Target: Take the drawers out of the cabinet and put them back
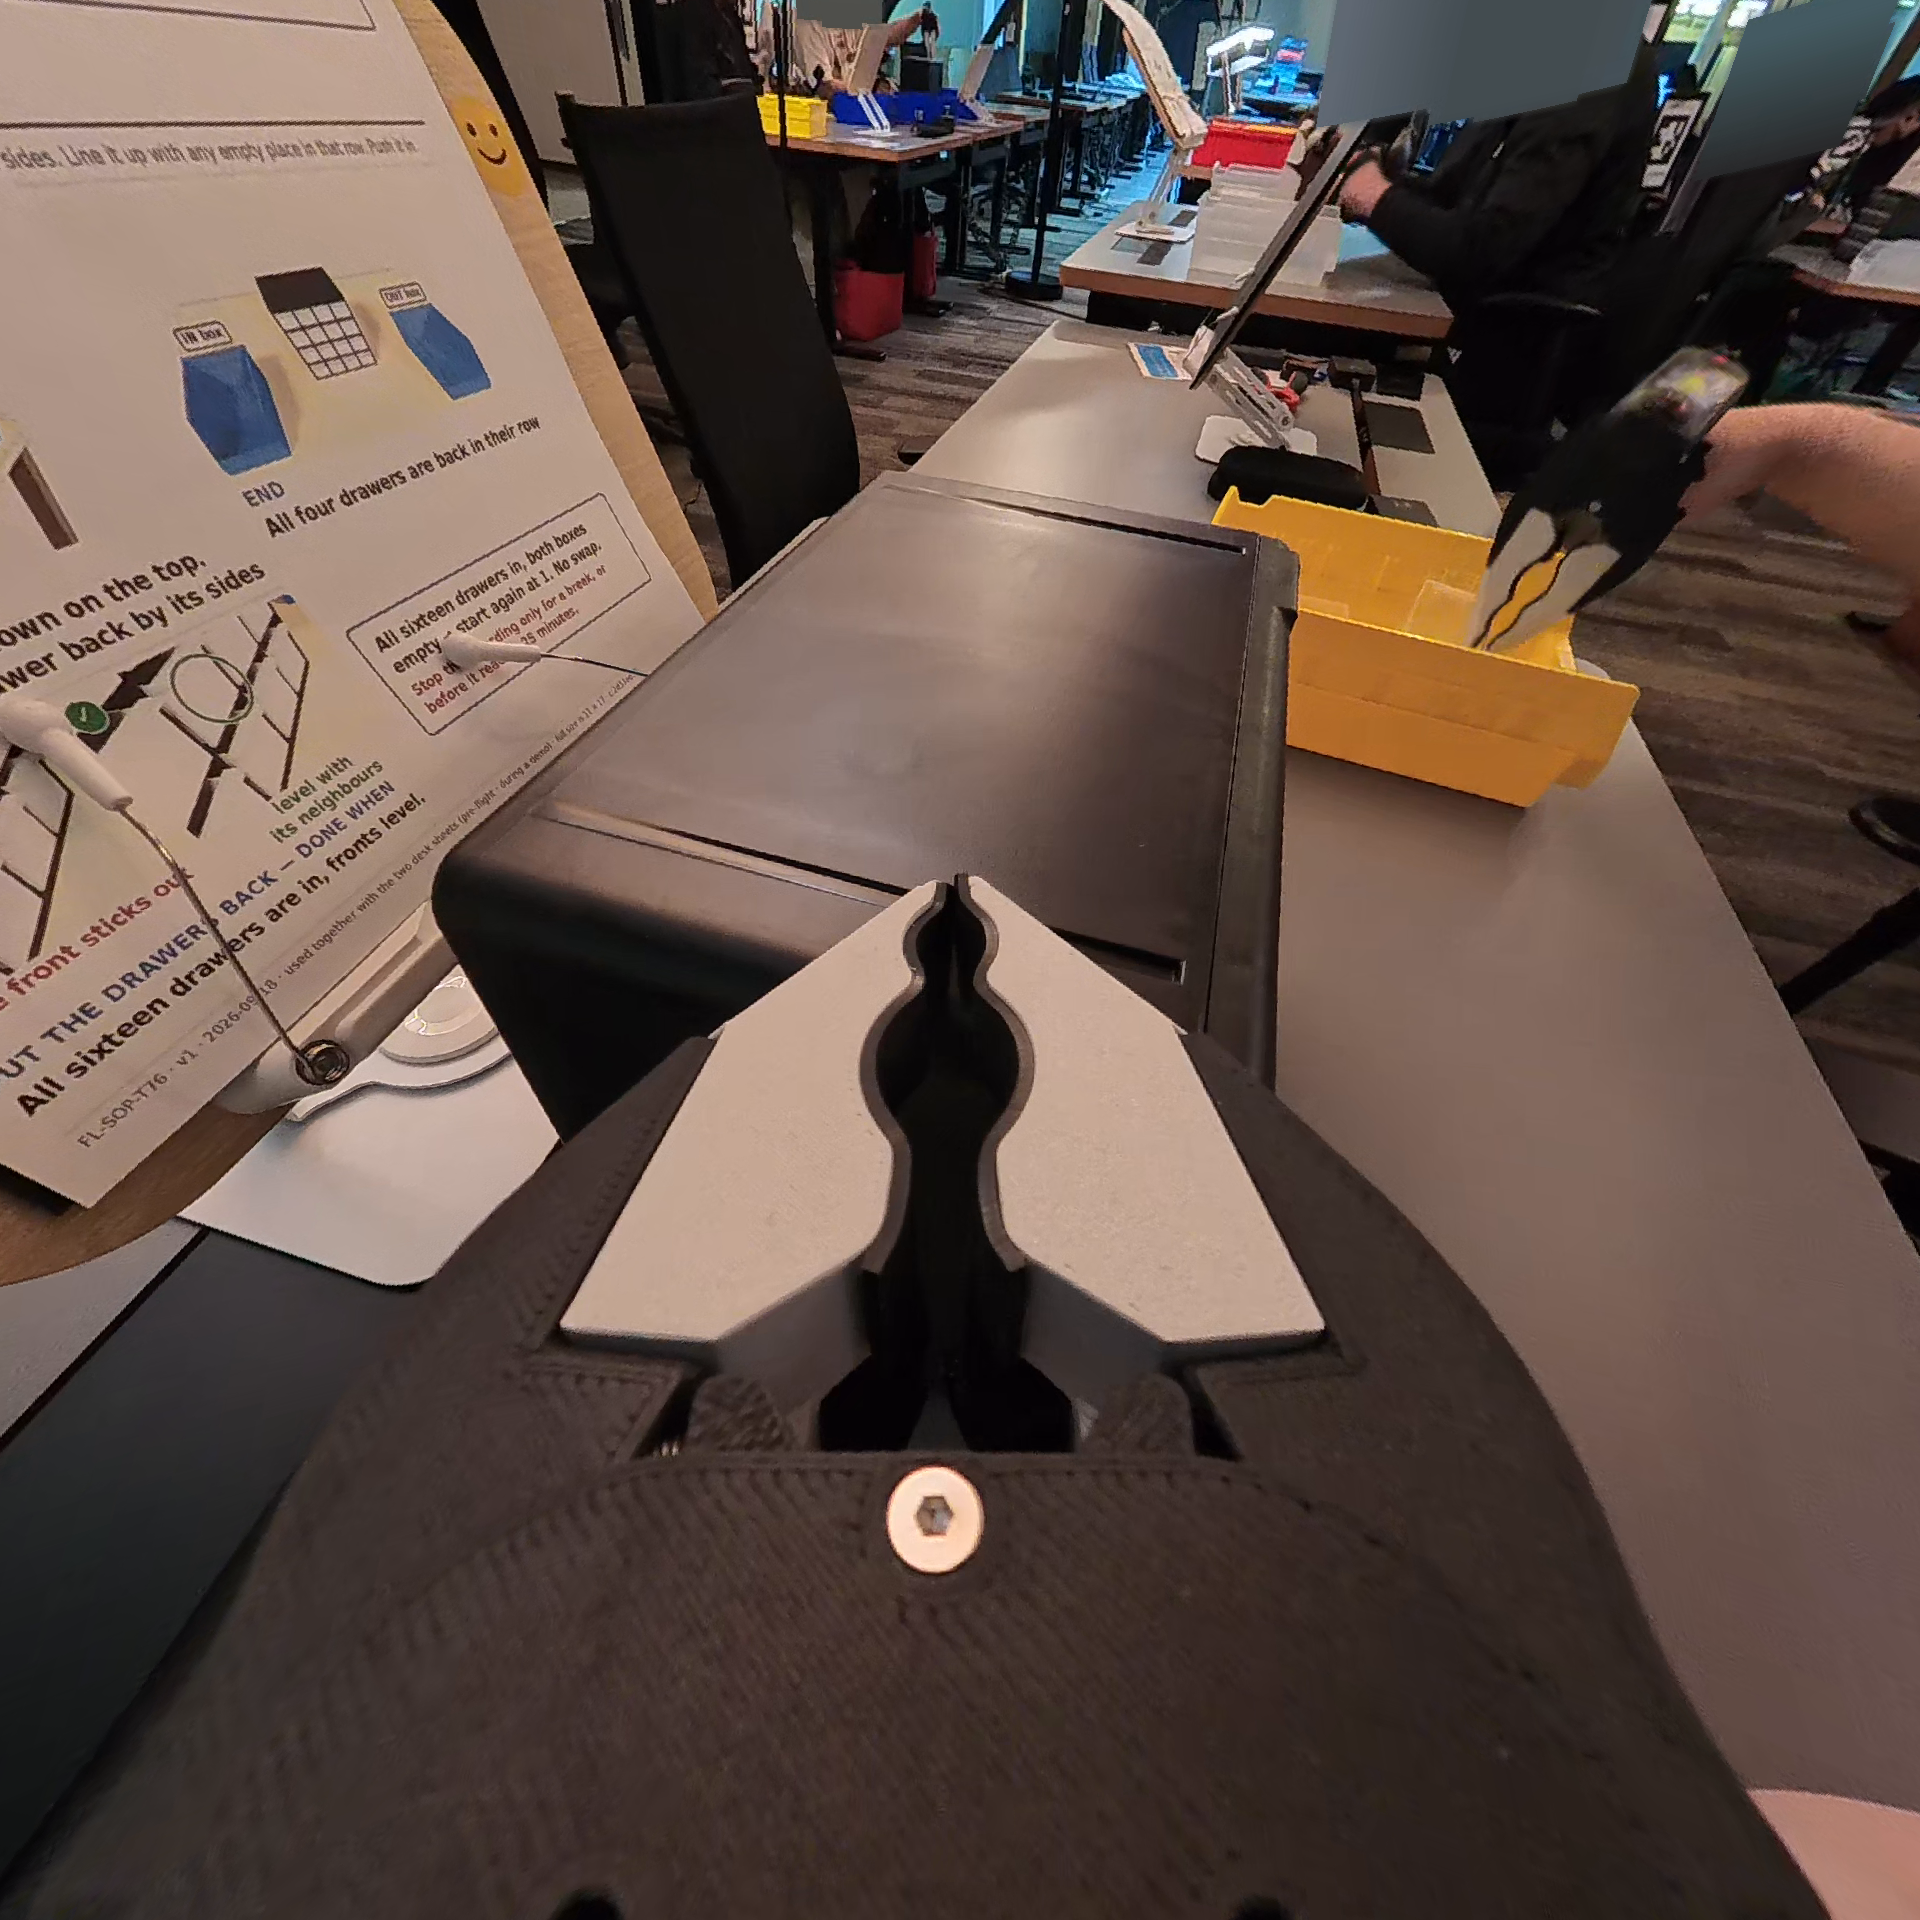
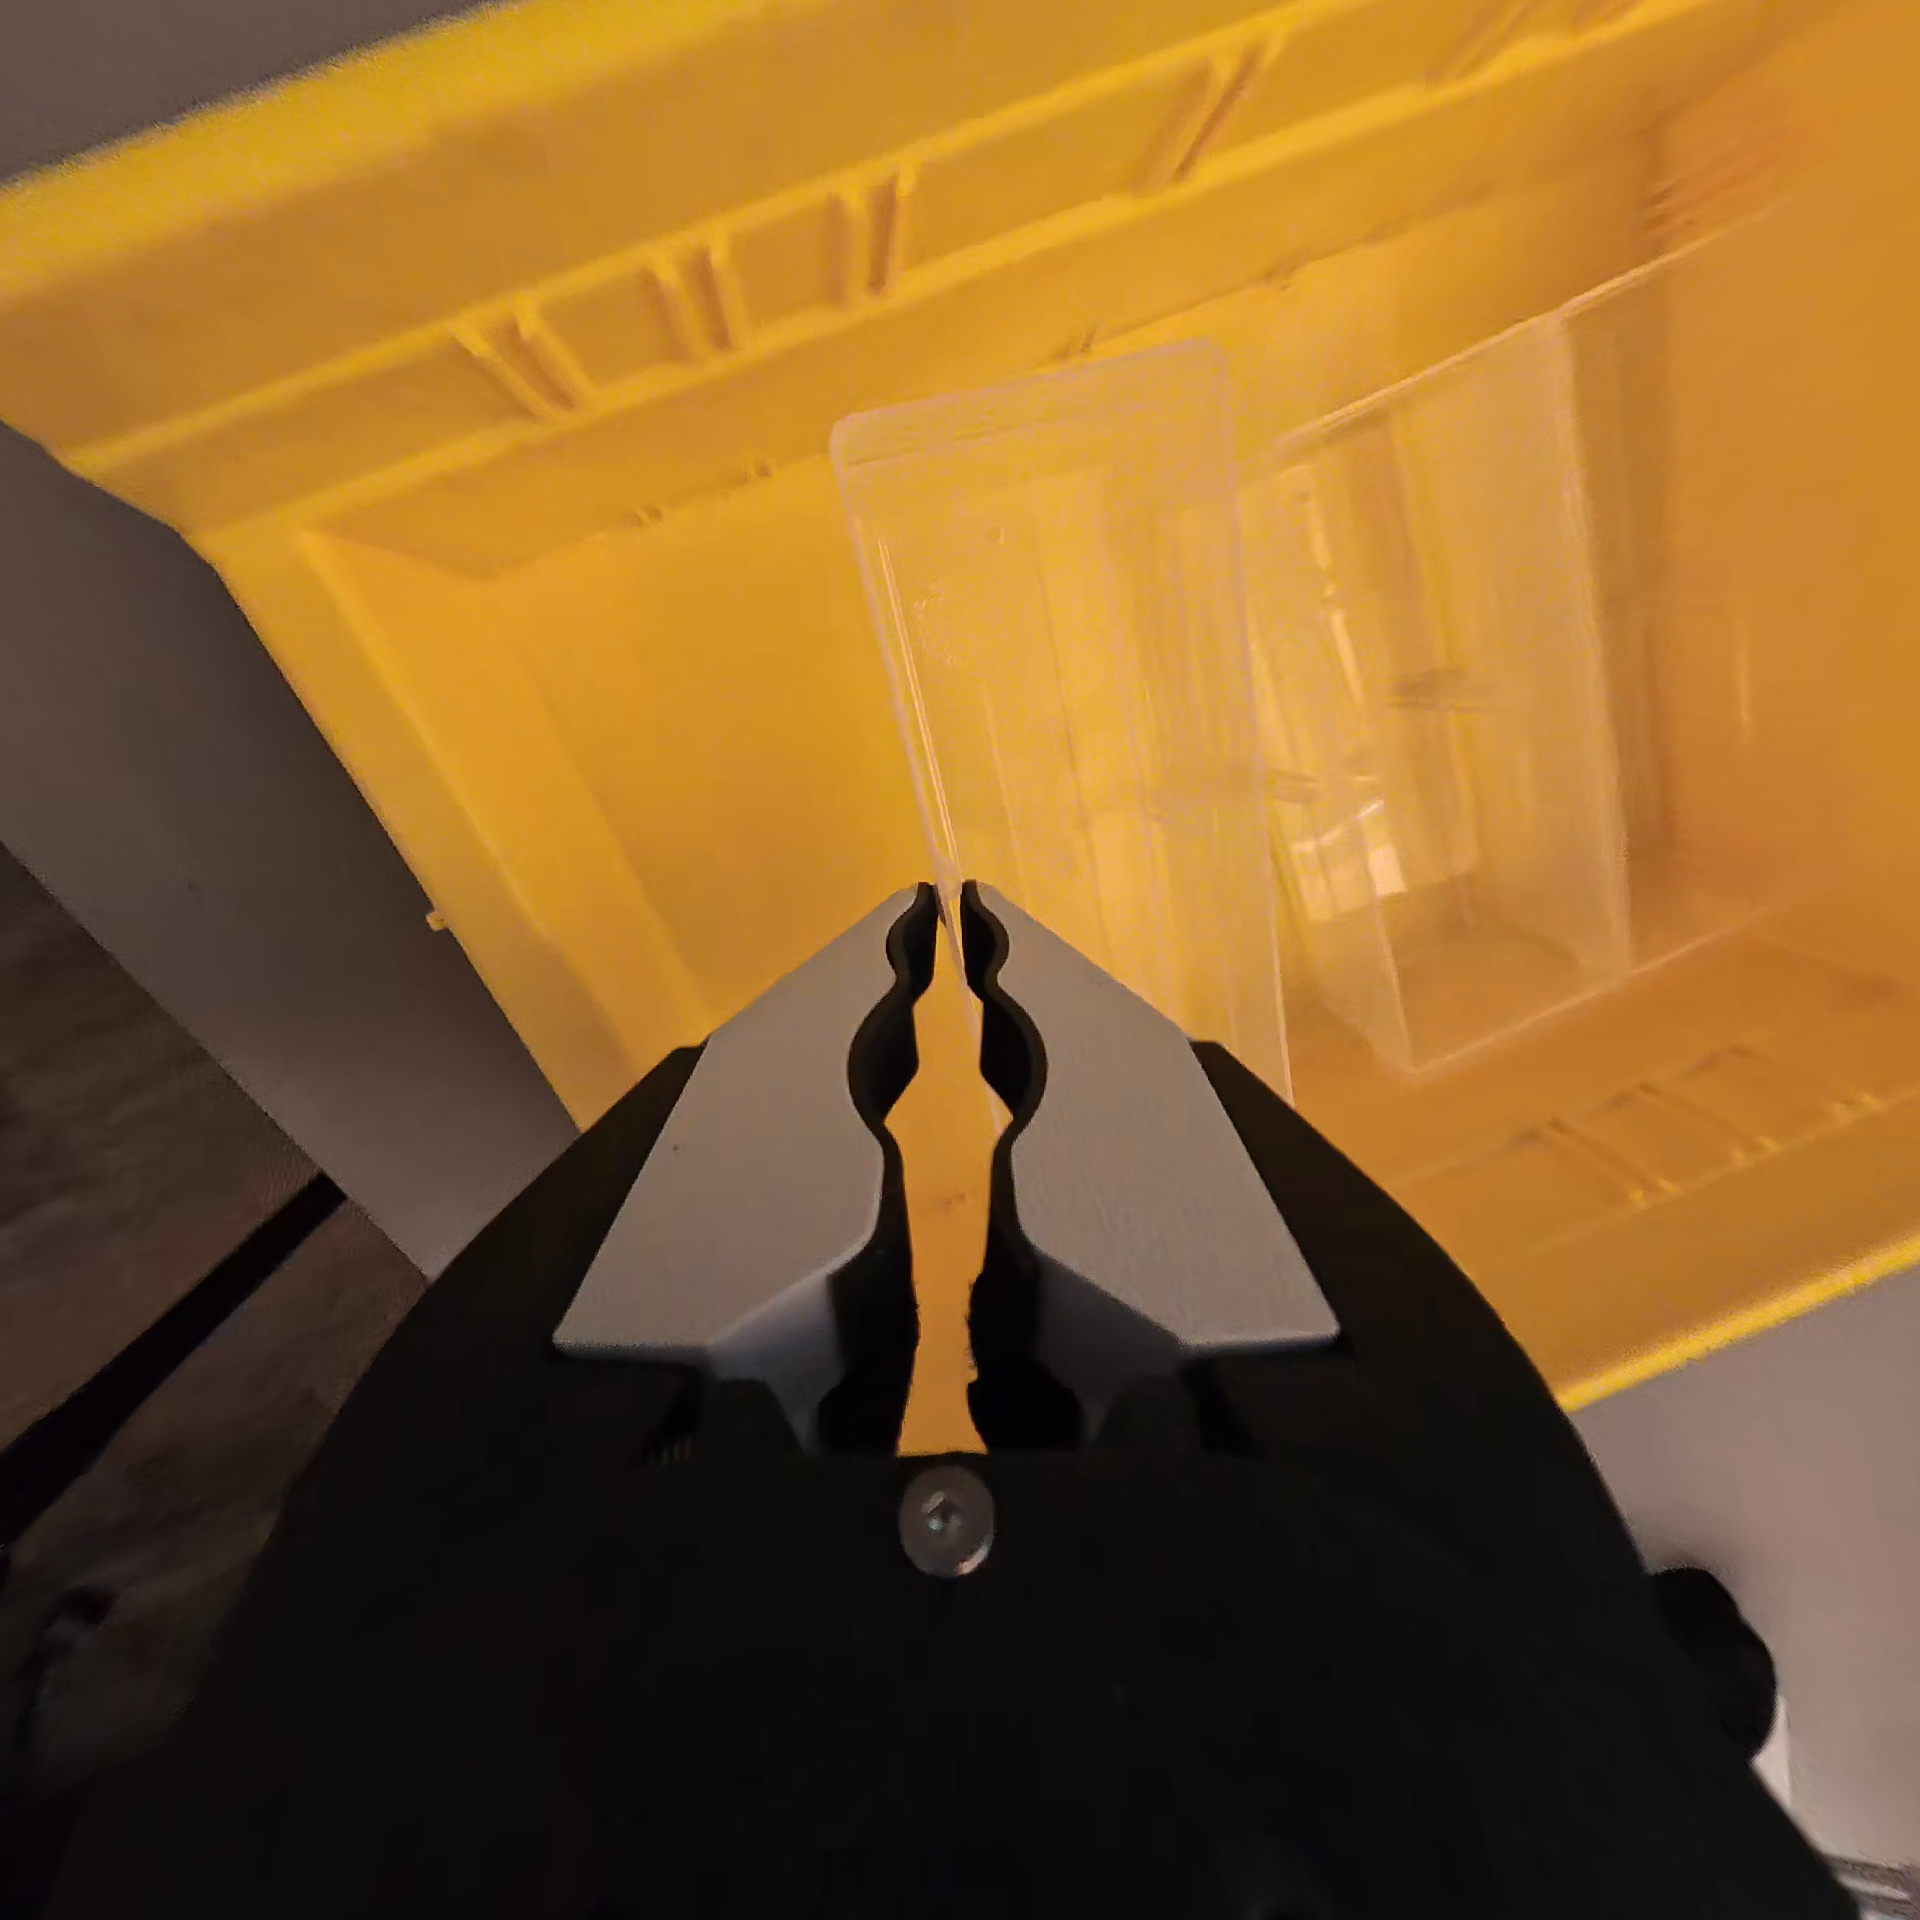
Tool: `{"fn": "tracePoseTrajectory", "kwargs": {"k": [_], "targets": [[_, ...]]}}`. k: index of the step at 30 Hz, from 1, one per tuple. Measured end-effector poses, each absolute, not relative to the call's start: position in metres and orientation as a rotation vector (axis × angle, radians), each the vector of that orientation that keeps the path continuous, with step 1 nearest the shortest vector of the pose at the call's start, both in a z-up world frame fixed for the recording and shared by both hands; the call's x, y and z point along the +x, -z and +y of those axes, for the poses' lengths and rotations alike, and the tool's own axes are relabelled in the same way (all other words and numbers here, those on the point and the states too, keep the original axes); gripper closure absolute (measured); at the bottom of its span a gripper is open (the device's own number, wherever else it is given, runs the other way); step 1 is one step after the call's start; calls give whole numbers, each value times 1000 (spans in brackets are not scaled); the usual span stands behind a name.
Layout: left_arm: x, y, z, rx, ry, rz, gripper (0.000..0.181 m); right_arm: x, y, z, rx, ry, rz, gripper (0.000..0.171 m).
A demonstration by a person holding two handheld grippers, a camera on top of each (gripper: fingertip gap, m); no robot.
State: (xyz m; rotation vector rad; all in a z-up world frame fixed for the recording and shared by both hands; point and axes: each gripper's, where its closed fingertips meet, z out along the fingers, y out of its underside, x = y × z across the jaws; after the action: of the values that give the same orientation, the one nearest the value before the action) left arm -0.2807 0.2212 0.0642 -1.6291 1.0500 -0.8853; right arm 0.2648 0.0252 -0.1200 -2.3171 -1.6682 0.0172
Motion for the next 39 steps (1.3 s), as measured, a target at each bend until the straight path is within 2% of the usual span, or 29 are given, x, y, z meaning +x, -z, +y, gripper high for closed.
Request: {"fn": "tracePoseTrajectory", "kwargs": {"k": [8, 9, 10, 17, 22, 26, 29, 35, 39], "targets": [[-281, -64, 221, -1635, 893, 1043, 181, 279, 148, 42, -2361, 85, -1795, 168], [-280, -64, 221, -1637, 889, 1042, 181, 282, 149, 47, -2361, 122, -1791, 166], [-280, -64, 221, -1639, 883, 1042, 181, 286, 149, 54, -2370, 169, -1766, 155], [-280, -64, 221, -1641, 877, 1043, 181, 296, 150, 63, -2391, 248, -1740, 157], [-280, -64, 221, -1638, 878, 1044, 181, 303, 137, 57, -2413, 309, -1676, 148], [-280, -64, 221, -1633, 885, 1046, 181, 311, 101, 50, -2385, 393, -1584, 145], [-280, -64, 221, -1630, 892, 1047, 181, 299, 49, 64, -2239, 477, -1427, 145], [-281, -64, 220, -1627, 895, 1048, 181, 182, -90, 94, -1648, 480, -1050, 145], [-281, -64, 220, -1624, 900, 1050, 181, 70, -79, 97, -1452, 454, -1081, 143]]}}
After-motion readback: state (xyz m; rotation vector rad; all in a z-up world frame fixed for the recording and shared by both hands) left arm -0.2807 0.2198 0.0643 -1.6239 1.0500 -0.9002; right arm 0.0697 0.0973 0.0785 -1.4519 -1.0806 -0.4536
